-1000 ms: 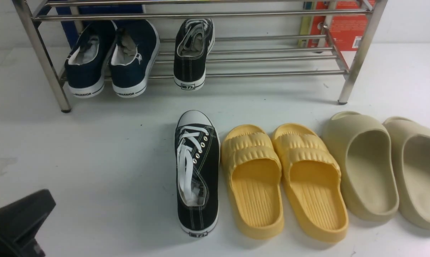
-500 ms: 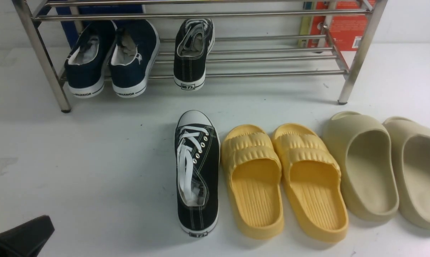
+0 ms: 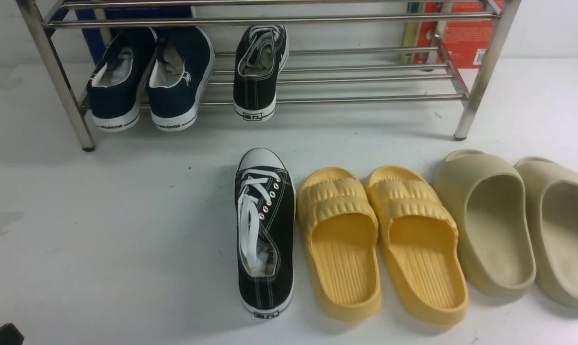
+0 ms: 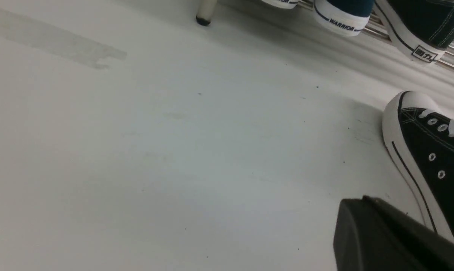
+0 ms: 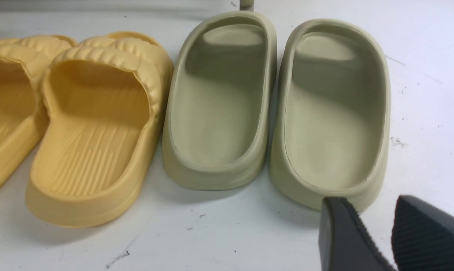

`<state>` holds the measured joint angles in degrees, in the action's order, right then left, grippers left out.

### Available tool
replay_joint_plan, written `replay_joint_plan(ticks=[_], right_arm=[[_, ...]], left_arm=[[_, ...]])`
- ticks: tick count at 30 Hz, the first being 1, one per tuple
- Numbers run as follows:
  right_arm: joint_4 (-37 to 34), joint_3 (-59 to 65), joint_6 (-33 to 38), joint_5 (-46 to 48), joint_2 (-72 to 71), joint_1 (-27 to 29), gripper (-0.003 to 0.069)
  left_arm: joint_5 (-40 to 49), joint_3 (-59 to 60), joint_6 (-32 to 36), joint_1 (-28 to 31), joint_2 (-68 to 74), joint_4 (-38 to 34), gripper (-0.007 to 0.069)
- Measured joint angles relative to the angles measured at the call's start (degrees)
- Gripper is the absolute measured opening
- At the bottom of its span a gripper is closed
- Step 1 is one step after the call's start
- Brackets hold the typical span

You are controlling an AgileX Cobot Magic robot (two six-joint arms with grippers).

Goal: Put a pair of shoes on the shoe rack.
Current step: Use the right arm to grab the shoe closest to it

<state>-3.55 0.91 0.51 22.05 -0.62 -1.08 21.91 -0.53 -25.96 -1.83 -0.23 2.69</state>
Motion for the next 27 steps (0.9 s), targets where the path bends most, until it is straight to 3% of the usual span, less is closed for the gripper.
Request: replay_joint_plan(ticks=[27], right_arm=[[0.0,0.0,0.0,0.0,0.0,0.0,0.0239]], left_arm=[[0.46,2.25,1.67,0.06,-0.37,-3.53,-0.0013]])
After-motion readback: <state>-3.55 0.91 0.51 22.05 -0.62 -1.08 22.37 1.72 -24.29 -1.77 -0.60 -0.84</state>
